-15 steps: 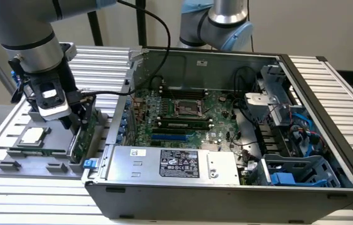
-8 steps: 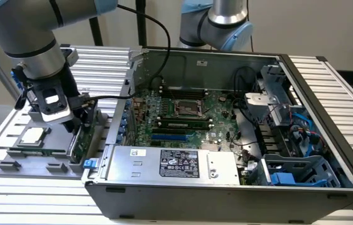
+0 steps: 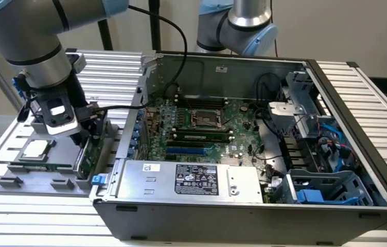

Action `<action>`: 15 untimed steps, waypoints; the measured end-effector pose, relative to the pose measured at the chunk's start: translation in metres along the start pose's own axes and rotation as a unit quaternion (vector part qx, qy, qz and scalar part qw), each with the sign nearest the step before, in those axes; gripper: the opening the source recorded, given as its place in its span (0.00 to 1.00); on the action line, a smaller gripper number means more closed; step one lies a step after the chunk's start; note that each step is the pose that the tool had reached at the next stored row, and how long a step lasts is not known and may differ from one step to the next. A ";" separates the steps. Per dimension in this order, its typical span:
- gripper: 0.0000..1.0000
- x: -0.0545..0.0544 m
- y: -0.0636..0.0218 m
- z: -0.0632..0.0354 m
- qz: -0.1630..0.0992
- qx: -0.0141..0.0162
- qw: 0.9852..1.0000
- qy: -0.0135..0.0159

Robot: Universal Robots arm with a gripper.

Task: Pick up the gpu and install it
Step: 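Pick up the gpu and move the gpu toward the slot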

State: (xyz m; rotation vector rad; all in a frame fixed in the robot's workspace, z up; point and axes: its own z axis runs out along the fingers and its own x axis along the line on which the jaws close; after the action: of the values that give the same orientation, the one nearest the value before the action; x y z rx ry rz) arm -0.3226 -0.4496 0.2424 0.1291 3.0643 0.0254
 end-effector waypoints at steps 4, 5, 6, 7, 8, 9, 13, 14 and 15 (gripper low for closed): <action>1.00 0.001 -0.0002 0.0019 0.000 0.000 1.000 -0.001; 1.00 0.002 -0.0002 0.0027 0.001 0.000 1.000 -0.002; 1.00 0.002 -0.0002 0.0034 0.001 0.000 1.000 -0.002; 1.00 0.002 -0.0002 0.0040 0.001 0.000 1.000 -0.003; 1.00 0.002 -0.0002 0.0043 0.001 0.000 1.000 -0.003; 1.00 0.002 -0.0002 0.0044 0.001 0.000 1.000 -0.003; 1.00 0.002 -0.0002 0.0048 0.002 0.000 1.000 -0.004; 1.00 0.002 -0.0001 0.0048 0.002 0.000 1.000 -0.004; 1.00 0.002 -0.0001 0.0049 0.003 0.000 1.000 -0.004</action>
State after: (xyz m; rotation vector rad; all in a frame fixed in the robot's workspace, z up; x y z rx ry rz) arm -0.3238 -0.4495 0.2375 0.1371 3.0561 0.0266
